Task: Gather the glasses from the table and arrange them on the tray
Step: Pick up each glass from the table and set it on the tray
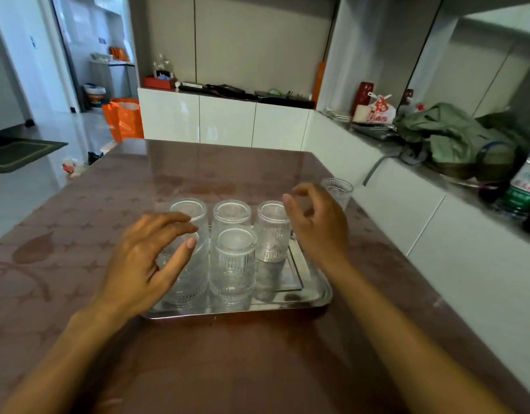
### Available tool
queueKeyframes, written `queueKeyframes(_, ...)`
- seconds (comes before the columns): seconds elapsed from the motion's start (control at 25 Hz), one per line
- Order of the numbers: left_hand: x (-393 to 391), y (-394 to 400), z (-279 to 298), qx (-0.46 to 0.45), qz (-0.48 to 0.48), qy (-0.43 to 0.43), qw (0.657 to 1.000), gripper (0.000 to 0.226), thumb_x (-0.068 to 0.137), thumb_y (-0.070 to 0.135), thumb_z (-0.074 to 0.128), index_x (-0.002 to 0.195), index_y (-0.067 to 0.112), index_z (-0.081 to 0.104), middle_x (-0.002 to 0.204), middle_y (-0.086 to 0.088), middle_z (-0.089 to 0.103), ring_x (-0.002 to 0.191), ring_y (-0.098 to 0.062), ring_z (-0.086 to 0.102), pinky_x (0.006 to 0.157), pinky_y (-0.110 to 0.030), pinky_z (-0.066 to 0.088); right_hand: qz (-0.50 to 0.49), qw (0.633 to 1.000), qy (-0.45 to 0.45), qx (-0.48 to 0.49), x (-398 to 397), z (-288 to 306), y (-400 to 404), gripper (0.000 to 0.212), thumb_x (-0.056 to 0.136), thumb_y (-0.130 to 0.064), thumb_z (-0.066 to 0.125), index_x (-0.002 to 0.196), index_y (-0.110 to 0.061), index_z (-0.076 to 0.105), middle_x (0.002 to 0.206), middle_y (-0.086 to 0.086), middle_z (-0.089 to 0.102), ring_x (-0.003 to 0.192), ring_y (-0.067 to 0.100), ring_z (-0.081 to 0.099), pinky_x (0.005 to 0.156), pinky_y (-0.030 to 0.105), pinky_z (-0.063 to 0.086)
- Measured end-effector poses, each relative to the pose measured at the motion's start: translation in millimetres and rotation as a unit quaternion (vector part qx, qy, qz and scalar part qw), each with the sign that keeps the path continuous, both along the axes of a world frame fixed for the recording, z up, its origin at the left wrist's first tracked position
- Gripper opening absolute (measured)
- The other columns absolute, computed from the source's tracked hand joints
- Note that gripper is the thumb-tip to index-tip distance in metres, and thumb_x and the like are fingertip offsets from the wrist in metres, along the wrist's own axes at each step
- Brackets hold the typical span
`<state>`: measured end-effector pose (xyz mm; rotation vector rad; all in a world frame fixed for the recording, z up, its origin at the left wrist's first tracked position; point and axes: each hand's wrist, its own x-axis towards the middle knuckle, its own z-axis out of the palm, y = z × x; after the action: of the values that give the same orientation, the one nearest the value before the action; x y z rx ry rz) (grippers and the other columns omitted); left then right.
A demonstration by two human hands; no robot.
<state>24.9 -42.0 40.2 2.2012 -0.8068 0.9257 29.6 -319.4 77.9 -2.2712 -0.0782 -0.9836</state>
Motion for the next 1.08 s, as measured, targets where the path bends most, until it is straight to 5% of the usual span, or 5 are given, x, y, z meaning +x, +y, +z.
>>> queueKeyframes(0.28, -2.7, -4.3, -1.1, 0.009, 0.004, 0.014, 1.000, 0.038, 0.094, 0.034, 0.050, 0.108, 0.008, 0.075, 0.112, -0.007, 0.071, 0.109, -0.023, 0.061, 0.097, -0.035, 0.044, -0.193, 0.927, 0.277, -0.165, 82.4, -13.8, -110.5, 0.065, 0.088, -0.034, 0.065, 0.144, -0.017, 0.039, 0.151, 0.008, 0.038, 0.127, 0.038, 0.046, 0.097, 0.044, 0.041)
queueKeyframes(0.48, -1.3, -2.7, -2.1, -0.003, -0.008, 0.020, 1.000, 0.037, 0.096, 0.035, 0.049, 0.107, 0.010, 0.074, 0.113, -0.004, 0.070, 0.109, -0.024, 0.063, 0.097, -0.041, 0.046, -0.132, 0.972, 0.179, -0.073, 77.1, -26.3, -106.0, 0.010, 0.094, -0.024, 0.061, 0.096, -0.016, 0.056, 0.100, 0.013, 0.067, 0.095, 0.035, 0.063, 0.065, 0.030, 0.032)
queueKeyframes(0.76, -18.8, -14.0, 23.2, -0.063, 0.001, -0.105, 0.992, 0.017, 0.089, 0.011, 0.065, 0.097, -0.001, 0.075, 0.107, -0.012, 0.070, 0.097, -0.029, 0.067, 0.089, -0.034, 0.049, 0.059, 0.972, -0.012, 0.229, -38.4, 13.6, -50.2, 0.019, 0.089, -0.030, 0.072, 0.080, -0.025, 0.056, 0.085, -0.006, 0.068, 0.076, 0.012, 0.065, 0.065, 0.029, 0.053)
queueKeyframes(0.96, -62.1, -53.1, 55.7, -0.034, -0.196, 0.043, 0.979, 0.087, 0.070, 0.040, 0.087, 0.145, 0.028, 0.043, 0.149, 0.012, 0.047, 0.138, -0.010, 0.047, 0.111, -0.033, 0.041, 0.321, 0.788, 0.161, 0.500, -111.8, 20.2, -7.0, 0.026, 0.087, -0.034, 0.063, 0.100, -0.014, 0.074, 0.107, 0.014, 0.075, 0.088, 0.031, 0.074, 0.072, 0.046, 0.061)
queueKeyframes(1.08, -84.0, -71.5, 50.6, -0.123, -0.259, 0.146, 0.947, 0.088, 0.063, 0.021, 0.093, 0.138, 0.024, 0.047, 0.140, 0.009, 0.058, 0.130, -0.013, 0.057, 0.105, -0.029, 0.047, 0.353, 0.722, 0.252, 0.540, -124.4, 8.2, 12.7, 0.048, 0.089, -0.036, 0.058, 0.122, -0.001, 0.064, 0.120, 0.032, 0.065, 0.097, 0.050, 0.065, 0.081, 0.061, 0.054)
